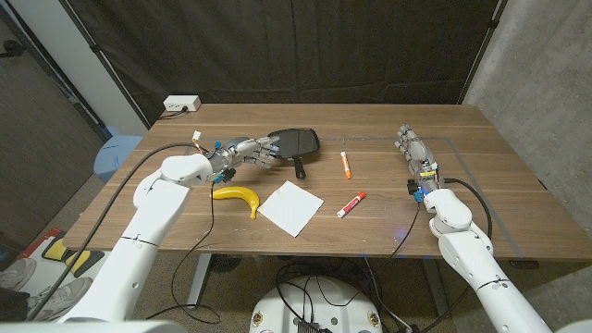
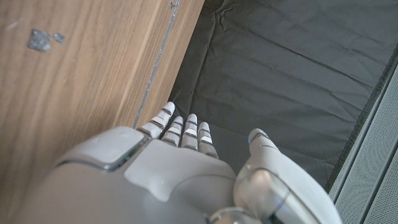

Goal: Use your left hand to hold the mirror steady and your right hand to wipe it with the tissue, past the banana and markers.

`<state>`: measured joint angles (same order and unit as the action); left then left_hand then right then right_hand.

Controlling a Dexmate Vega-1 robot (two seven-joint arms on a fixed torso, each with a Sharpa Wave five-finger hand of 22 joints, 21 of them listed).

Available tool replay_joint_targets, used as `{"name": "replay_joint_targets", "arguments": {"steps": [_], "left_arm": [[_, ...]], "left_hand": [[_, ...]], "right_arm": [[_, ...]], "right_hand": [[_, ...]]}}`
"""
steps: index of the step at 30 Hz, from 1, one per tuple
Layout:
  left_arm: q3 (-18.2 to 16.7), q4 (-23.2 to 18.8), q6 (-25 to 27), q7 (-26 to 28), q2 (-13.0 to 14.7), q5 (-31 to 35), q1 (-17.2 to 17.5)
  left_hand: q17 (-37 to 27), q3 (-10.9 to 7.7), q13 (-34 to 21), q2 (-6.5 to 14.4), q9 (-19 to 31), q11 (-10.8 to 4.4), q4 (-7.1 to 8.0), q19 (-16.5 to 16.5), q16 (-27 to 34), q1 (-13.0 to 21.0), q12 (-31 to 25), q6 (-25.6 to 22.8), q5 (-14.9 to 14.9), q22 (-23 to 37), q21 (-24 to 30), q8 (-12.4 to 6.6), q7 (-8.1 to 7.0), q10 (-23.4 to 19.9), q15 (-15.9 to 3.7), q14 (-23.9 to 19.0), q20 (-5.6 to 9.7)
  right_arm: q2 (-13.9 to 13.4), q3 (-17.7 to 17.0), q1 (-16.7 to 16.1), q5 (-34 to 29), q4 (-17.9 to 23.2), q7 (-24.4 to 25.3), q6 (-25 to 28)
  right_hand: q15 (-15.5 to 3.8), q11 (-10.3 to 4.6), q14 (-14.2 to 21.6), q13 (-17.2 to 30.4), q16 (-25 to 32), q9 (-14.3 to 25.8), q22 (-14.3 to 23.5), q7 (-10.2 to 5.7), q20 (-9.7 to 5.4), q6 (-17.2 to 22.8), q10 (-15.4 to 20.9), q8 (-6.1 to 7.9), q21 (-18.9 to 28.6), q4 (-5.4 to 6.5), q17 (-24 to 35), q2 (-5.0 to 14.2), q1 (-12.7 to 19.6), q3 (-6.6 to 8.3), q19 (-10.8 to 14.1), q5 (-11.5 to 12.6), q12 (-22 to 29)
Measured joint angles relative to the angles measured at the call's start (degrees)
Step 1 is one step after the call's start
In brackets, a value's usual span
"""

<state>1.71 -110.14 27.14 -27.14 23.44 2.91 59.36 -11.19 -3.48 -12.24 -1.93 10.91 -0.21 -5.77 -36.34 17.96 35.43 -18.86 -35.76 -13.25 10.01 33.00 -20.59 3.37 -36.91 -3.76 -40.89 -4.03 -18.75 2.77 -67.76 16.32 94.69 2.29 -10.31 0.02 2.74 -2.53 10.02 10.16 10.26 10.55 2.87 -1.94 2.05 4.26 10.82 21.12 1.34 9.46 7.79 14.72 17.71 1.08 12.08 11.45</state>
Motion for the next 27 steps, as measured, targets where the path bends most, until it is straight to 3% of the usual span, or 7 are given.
{"name": "replay_joint_targets", "arguments": {"steps": [8,15,22,27], "left_arm": [[1.9,0.4,2.6,-1.4,1.1,1.6,-2.0],[4.1,0.8,4.6,-3.3,2.4,3.5,-4.2],[6.7,1.9,6.4,-6.2,3.5,5.2,-6.7],[7.8,3.2,7.3,-7.6,3.3,5.5,-7.9]], "left_hand": [[0.0,0.72,0.2,-0.7,0.0,0.3,0.24,-2.6,0.5,0.0,-0.2,-1.7,0.0,0.0,0.3,0.08,2.08,-2.9,0.25,-3.1,0.36],[0.3,0.89,0.3,-1.2,0.0,0.73,0.07,-2.9,0.5,-0.5,-0.2,-1.8,0.0,0.0,0.3,0.08,2.18,-3.4,0.09,-3.3,0.65],[0.5,1.43,0.3,-1.7,0.0,1.99,0.0,-4.7,0.0,0.0,0.5,-0.5,0.0,0.0,0.3,1.59,3.45,-3.3,0.18,-3.9,1.3],[0.8,1.74,0.7,-2.2,0.0,3.56,-0.31,-7.1,-1.1,0.9,1.9,1.8,0.0,-0.2,0.3,3.57,4.9,-2.5,1.44,-3.2,1.98]], "right_arm": [[0.2,-0.1,0.3,0.1,-0.7,0.0,-0.8],[0.4,-0.2,0.5,0.4,-1.4,0.0,-1.7],[0.6,-0.2,0.9,0.5,-2.3,0.0,-2.8],[0.7,-0.1,0.9,0.7,-2.8,0.0,-3.4]], "right_hand": [[0.0,0.0,0.0,0.0,0.0,0.0,0.0,0.0,0.0,0.0,0.0,0.0,-0.4,-0.24,0.0,0.0,0.0,-0.24,0.0,0.0,0.0],[0.0,0.0,0.0,0.0,0.0,0.0,0.0,0.0,0.0,0.0,0.0,0.0,-0.4,-0.24,0.0,0.0,0.0,-0.24,0.0,-0.2,0.0],[-0.02,-0.32,0.0,0.0,0.0,0.0,0.0,0.0,0.0,0.0,0.3,0.0,-0.3,-0.24,0.0,0.0,0.0,-0.24,0.0,-0.2,0.0],[-0.02,-0.25,0.5,0.0,0.0,0.0,0.0,0.0,0.31,0.0,0.4,0.0,-0.6,-0.24,0.0,0.0,0.0,-0.24,0.3,-0.2,0.0]]}}
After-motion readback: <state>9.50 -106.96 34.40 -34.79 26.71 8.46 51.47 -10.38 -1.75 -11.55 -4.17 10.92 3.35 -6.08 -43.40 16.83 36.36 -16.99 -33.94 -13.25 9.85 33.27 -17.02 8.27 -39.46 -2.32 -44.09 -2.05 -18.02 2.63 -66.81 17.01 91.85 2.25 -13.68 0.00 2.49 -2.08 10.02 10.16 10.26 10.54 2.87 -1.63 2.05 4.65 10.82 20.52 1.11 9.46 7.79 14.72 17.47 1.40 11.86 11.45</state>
